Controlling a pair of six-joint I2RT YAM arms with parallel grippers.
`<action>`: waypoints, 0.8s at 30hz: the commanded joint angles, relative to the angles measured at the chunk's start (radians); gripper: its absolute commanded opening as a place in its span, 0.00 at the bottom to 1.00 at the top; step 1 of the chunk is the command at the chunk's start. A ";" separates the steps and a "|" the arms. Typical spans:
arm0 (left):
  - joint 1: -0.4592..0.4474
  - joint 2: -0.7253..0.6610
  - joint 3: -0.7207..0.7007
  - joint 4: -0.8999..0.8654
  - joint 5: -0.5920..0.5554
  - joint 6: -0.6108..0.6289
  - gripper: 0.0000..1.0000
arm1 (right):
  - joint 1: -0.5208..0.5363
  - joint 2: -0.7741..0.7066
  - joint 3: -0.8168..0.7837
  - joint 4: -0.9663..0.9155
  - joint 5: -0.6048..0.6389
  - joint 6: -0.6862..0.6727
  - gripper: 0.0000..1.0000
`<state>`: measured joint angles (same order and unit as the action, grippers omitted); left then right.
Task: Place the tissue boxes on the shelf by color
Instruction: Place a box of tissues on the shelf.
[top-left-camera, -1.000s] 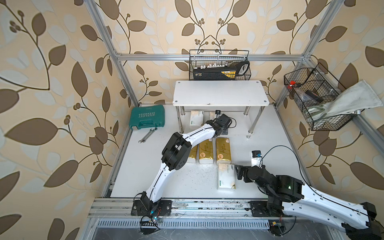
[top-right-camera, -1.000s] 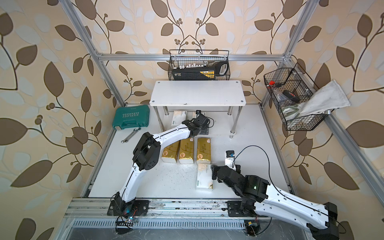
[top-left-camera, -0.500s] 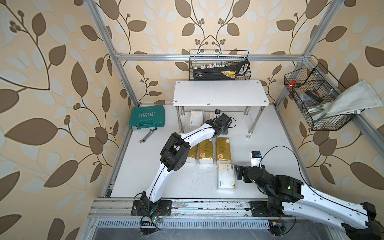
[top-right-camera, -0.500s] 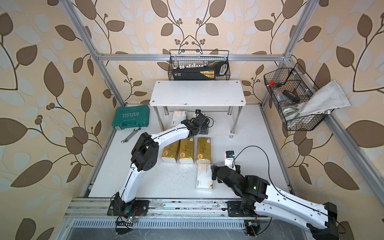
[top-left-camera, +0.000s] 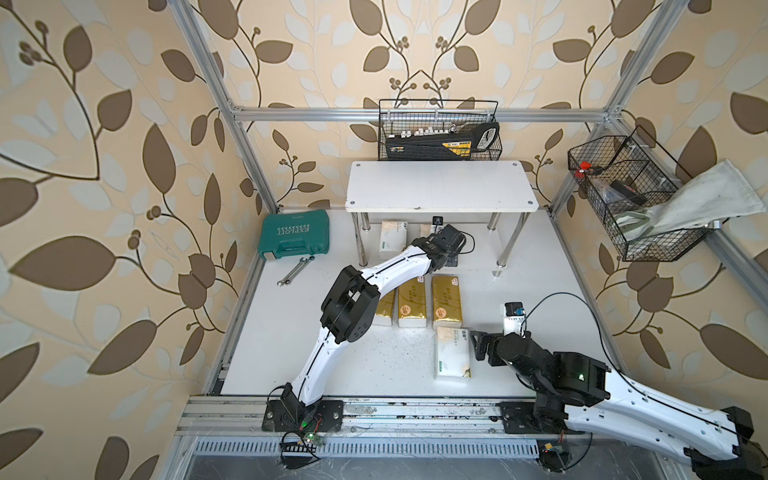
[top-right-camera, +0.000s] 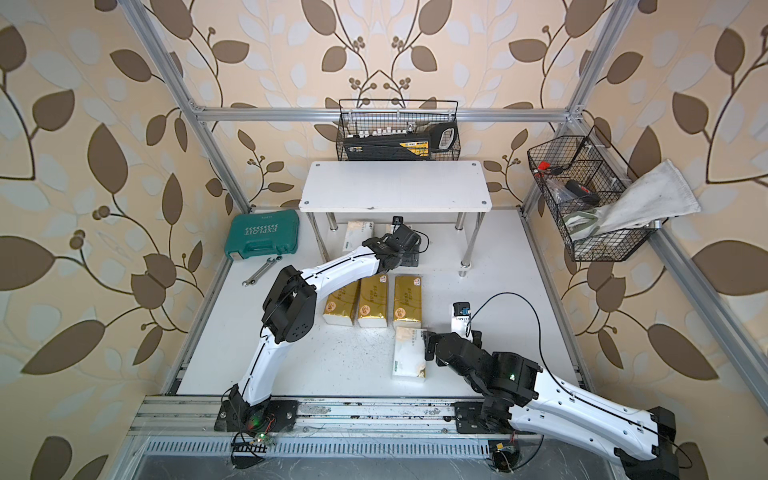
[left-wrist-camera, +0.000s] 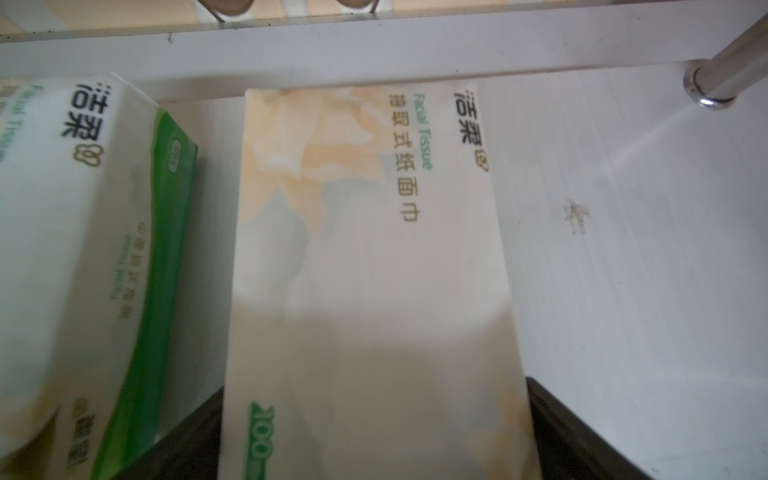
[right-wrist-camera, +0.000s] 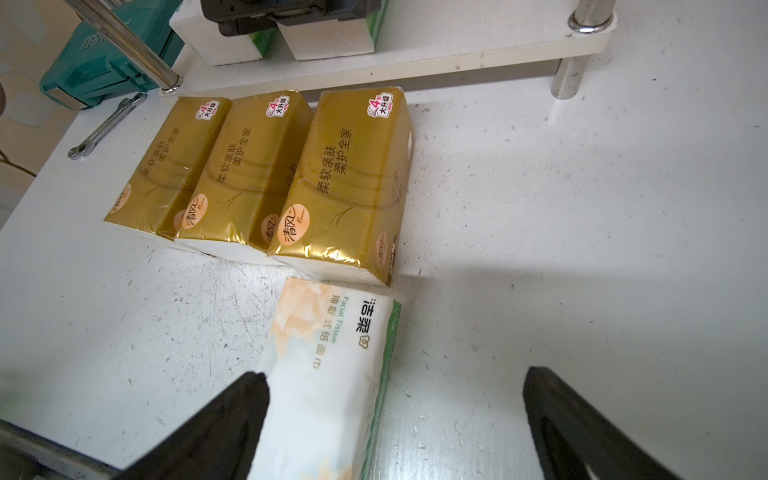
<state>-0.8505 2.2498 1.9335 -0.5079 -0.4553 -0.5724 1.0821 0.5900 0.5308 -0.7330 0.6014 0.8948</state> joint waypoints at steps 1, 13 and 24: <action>-0.028 -0.100 -0.026 -0.018 -0.042 0.017 0.99 | 0.005 -0.003 -0.020 -0.006 -0.005 0.014 0.99; -0.074 -0.211 -0.137 -0.043 -0.093 -0.022 0.99 | 0.005 0.001 -0.028 0.004 -0.009 0.012 0.99; -0.156 -0.276 -0.204 -0.066 -0.074 -0.064 0.99 | 0.005 -0.011 -0.032 -0.002 0.001 0.010 0.99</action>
<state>-0.9783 2.0460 1.7378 -0.5652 -0.5224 -0.6022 1.0821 0.5884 0.5167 -0.7300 0.5945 0.8974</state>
